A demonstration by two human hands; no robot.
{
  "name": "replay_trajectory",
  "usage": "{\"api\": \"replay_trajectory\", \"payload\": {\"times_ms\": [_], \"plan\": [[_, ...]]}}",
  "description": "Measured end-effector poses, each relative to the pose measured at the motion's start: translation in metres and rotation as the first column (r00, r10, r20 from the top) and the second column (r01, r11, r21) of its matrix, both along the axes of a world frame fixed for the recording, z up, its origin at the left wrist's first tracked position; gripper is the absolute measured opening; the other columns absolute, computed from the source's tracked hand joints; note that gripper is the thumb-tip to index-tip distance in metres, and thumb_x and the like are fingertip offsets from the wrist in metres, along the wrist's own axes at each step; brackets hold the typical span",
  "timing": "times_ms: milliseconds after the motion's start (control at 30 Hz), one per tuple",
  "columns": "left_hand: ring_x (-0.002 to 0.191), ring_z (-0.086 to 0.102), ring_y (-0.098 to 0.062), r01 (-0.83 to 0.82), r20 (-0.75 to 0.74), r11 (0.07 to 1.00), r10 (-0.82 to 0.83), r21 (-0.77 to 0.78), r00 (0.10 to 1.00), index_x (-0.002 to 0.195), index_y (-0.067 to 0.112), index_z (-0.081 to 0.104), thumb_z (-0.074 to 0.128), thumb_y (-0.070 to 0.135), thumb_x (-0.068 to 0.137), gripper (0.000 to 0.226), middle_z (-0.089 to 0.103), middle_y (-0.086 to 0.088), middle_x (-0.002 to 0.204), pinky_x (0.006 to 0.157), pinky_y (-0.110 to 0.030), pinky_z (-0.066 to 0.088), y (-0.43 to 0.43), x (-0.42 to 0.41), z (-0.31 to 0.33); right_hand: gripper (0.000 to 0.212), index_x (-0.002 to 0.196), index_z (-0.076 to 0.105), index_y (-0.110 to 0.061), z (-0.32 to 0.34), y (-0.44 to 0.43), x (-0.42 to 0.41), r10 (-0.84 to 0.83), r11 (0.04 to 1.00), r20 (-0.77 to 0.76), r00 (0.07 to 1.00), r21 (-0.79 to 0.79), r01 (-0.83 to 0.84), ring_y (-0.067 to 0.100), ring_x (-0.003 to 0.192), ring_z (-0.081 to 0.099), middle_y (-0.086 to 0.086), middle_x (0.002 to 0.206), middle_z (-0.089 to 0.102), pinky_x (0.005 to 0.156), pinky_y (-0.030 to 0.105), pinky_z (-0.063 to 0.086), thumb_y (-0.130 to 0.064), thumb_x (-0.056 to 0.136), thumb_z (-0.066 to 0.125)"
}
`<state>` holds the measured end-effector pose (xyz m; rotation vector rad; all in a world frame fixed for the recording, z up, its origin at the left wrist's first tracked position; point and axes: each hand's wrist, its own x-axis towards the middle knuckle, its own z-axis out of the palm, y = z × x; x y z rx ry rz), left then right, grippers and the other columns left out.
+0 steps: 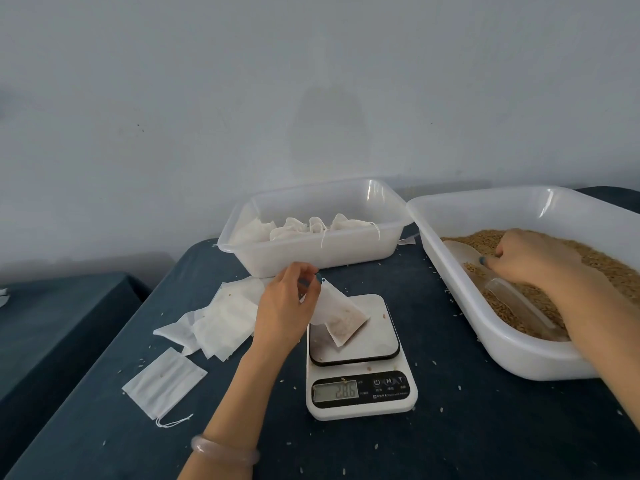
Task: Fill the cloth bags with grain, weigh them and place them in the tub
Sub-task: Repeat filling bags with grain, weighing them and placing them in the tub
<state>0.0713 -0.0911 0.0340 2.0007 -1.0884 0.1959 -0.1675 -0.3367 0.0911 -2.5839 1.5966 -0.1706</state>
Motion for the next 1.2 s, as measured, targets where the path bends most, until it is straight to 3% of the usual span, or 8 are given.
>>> {"api": "replay_trajectory", "payload": {"times_ms": [133, 233, 400, 533, 633, 867, 1000, 1200], "plan": [[0.081, 0.059, -0.002, -0.044, -0.094, 0.999, 0.046, 0.029, 0.994, 0.107, 0.022, 0.061, 0.058, 0.034, 0.097, 0.015, 0.061, 0.017, 0.086, 0.073, -0.025, 0.05, 0.0, 0.001, 0.0, 0.037, 0.071, 0.051, -0.015, 0.003, 0.005, 0.0, -0.012, 1.0, 0.003, 1.0, 0.003, 0.012, 0.022, 0.066, 0.054, 0.004, 0.07, 0.053, 0.06, 0.028, 0.042, -0.042, 0.096, 0.055], [0.079, 0.06, -0.005, -0.069, -0.136, 0.993, 0.081, 0.091, 0.987, 0.101, 0.024, 0.061, 0.059, 0.041, 0.095, 0.017, 0.062, 0.017, 0.082, 0.068, -0.021, 0.046, 0.001, 0.003, 0.0, 0.015, 0.099, 0.055, -0.016, 0.007, 0.012, 0.002, 0.038, 0.996, 0.171, 0.985, -0.09, -0.023, 0.024, 0.082, 0.056, 0.005, 0.094, 0.061, 0.066, 0.031, 0.044, -0.031, 0.095, 0.055], [0.077, 0.058, -0.001, -0.082, -0.122, 0.976, 0.108, 0.204, 0.987, 0.096, 0.036, 0.062, 0.056, 0.049, 0.093, 0.015, 0.063, 0.02, 0.084, 0.06, -0.021, 0.041, 0.001, 0.004, 0.002, 0.008, 0.095, 0.053, -0.024, 0.031, 0.057, 0.034, 0.468, 0.876, 0.41, 0.783, -0.332, -0.35, 0.013, 0.079, 0.055, -0.008, 0.09, 0.057, 0.065, 0.031, 0.04, -0.023, 0.091, 0.059], [0.07, 0.057, -0.001, -0.044, -0.171, 0.989, 0.068, 0.141, 0.983, 0.085, 0.037, 0.063, 0.059, 0.047, 0.093, 0.013, 0.063, 0.017, 0.078, 0.058, -0.021, 0.038, 0.001, 0.006, 0.001, 0.005, 0.095, 0.05, -0.03, 0.022, 0.107, 0.073, 0.601, 0.787, 0.481, 0.638, -0.213, -0.58, 0.005, 0.074, 0.056, -0.013, 0.085, 0.058, 0.067, 0.031, 0.047, -0.031, 0.093, 0.055], [0.065, 0.054, 0.001, -0.008, -0.17, 0.999, 0.017, 0.05, 0.985, 0.08, 0.038, 0.064, 0.06, 0.044, 0.094, 0.016, 0.063, 0.017, 0.072, 0.058, -0.021, 0.037, 0.001, 0.006, 0.0, 0.008, 0.101, 0.051, -0.026, -0.009, 0.119, 0.101, 0.562, 0.787, 0.505, 0.656, -0.082, -0.612, 0.006, 0.073, 0.057, -0.01, 0.086, 0.061, 0.062, 0.028, 0.045, -0.033, 0.1, 0.047], [0.076, 0.061, 0.002, 0.096, -0.161, 0.989, -0.114, -0.113, 0.98, 0.078, 0.046, 0.068, 0.066, 0.036, 0.092, 0.017, 0.069, 0.024, 0.082, 0.064, -0.01, 0.043, -0.007, 0.006, 0.018, 0.017, 0.095, 0.06, -0.023, -0.093, 0.077, 0.101, 0.044, 0.924, 0.796, 0.604, 0.198, -0.328, 0.011, 0.082, 0.06, -0.01, 0.083, 0.06, 0.062, 0.02, 0.037, -0.026, 0.102, 0.045], [0.071, 0.06, 0.001, 0.042, -0.092, 0.996, -0.05, -0.08, 0.995, 0.08, 0.047, 0.07, 0.067, 0.043, 0.09, 0.012, 0.068, 0.028, 0.082, 0.064, -0.016, 0.043, -0.03, 0.021, 0.053, 0.024, 0.083, 0.06, -0.026, -0.101, 0.072, 0.098, 0.003, 0.895, 0.841, 0.541, 0.238, -0.376, 0.014, 0.074, 0.058, -0.004, 0.077, 0.061, 0.067, 0.03, 0.045, -0.026, 0.102, 0.046], [0.05, 0.063, -0.004, -0.148, 0.111, 0.989, 0.144, 0.026, 0.983, 0.085, 0.038, 0.069, 0.058, 0.042, 0.095, 0.015, 0.073, 0.014, 0.08, 0.065, -0.027, 0.052, -0.084, 0.065, 0.127, 0.021, 0.082, 0.057, -0.032, -0.106, 0.079, 0.099, 0.108, 0.913, 0.779, 0.618, 0.169, -0.372, 0.002, 0.063, 0.056, -0.01, 0.072, 0.061, 0.057, 0.019, 0.035, -0.027, 0.101, 0.048]]}}
